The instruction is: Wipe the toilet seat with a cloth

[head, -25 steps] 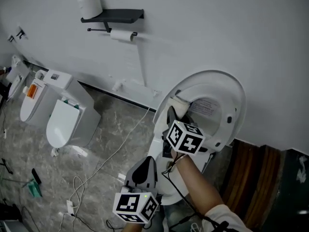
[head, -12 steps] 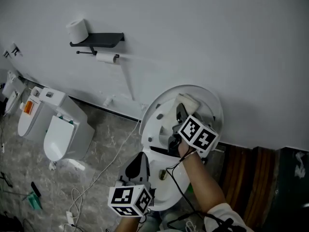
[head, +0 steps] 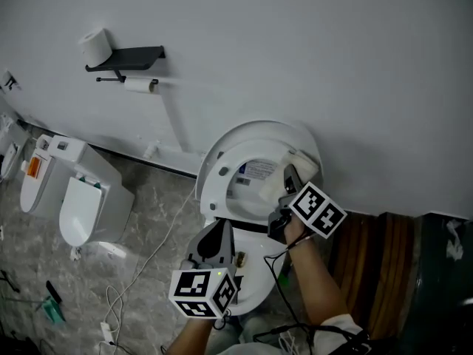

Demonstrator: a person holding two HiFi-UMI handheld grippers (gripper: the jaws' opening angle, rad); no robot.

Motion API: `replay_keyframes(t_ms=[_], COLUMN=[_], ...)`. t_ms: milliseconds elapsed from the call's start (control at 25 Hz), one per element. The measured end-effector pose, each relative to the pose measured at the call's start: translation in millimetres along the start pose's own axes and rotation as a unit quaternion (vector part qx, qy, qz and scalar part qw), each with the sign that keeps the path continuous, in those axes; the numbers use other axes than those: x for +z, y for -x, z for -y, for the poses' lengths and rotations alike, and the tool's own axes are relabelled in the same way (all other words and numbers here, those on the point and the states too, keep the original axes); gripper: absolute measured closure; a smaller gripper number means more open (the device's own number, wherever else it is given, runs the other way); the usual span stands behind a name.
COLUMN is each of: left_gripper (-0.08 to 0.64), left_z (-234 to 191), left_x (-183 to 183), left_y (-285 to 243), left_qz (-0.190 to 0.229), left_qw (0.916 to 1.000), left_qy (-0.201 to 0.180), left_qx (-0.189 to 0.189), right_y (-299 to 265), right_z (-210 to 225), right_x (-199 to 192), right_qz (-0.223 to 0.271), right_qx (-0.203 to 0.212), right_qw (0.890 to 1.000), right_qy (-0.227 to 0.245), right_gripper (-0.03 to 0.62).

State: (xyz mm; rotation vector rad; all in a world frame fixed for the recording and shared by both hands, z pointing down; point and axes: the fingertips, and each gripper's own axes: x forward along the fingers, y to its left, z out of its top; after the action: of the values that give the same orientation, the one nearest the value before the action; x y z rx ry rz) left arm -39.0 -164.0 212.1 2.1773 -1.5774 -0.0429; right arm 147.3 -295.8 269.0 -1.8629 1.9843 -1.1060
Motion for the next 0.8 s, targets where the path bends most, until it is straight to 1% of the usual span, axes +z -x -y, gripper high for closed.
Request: replay_keyframes(t_ms=[120, 200, 280, 360, 400, 440, 480, 560, 600, 680, 720, 800], left_gripper=[0.549, 0.549, 0.547, 0.543, 0.511, 0.442, 0.405, 0.326, 0.31, 0.308, 0.308, 0.308], left_z=[1.8, 4.9, 12.5, 17.9, 18.1, 16.7, 14.1, 8.8, 7.8, 10.3, 12.9, 16.8], left_x=[-5.3, -10.4, -12.0, -3.5, 3.9, 12.1, 19.8, 31.0, 34.6, 40.3, 41.6, 37.6], left_y=[-6.2, -15.2, -30.9, -51.9, -64.3, -77.9, -92.4, -121.3, -134.6, -157.4, -166.9, -182.8], left_qz=[-0.012, -0.032, -0.057, -0.069, -0.072, -0.074, -0.076, -0.084, -0.087, -0.081, -0.079, -0.092], left_qw=[0.9999, 0.9992, 0.996, 0.9904, 0.9876, 0.9852, 0.9829, 0.9772, 0.9733, 0.9645, 0.9611, 0.9571], left_qy=[-0.008, -0.02, -0.034, -0.048, -0.059, -0.075, -0.093, -0.139, -0.165, -0.209, -0.221, -0.226], left_qx=[0.002, -0.013, -0.059, -0.11, -0.126, -0.136, -0.139, -0.137, -0.135, -0.139, -0.146, -0.157], right_y=[-0.9, 4.0, 19.1, 42.8, 55.0, 66.3, 76.2, 93.0, 100.5, 115.7, 123.6, 139.7], right_z=[-2.3, -7.3, -16.0, -23.4, -24.7, -24.9, -24.4, -21.6, -19.0, -12.0, -8.1, -0.5], right_x=[-0.3, -2.5, -7.6, -12.1, -15.1, -18.5, -22.0, -30.2, -35.3, -43.8, -45.8, -49.2], right_qz=[-0.005, -0.019, -0.04, -0.057, -0.064, -0.071, -0.077, -0.09, -0.098, -0.11, -0.11, -0.108], right_qx=[0.002, 0.021, 0.058, 0.092, 0.103, 0.112, 0.118, 0.128, 0.132, 0.135, 0.133, 0.127], right_qw=[1.0, 0.998, 0.994, 0.988, 0.986, 0.984, 0.982, 0.981, 0.981, 0.982, 0.984, 0.986], right_qy=[0.025, 0.053, 0.083, 0.11, 0.118, 0.123, 0.126, 0.118, 0.106, 0.07, 0.051, 0.016], right_gripper=[0.499, 0.499, 0.499, 0.499, 0.499, 0.499, 0.499, 0.499, 0.499, 0.499, 0.499, 0.499])
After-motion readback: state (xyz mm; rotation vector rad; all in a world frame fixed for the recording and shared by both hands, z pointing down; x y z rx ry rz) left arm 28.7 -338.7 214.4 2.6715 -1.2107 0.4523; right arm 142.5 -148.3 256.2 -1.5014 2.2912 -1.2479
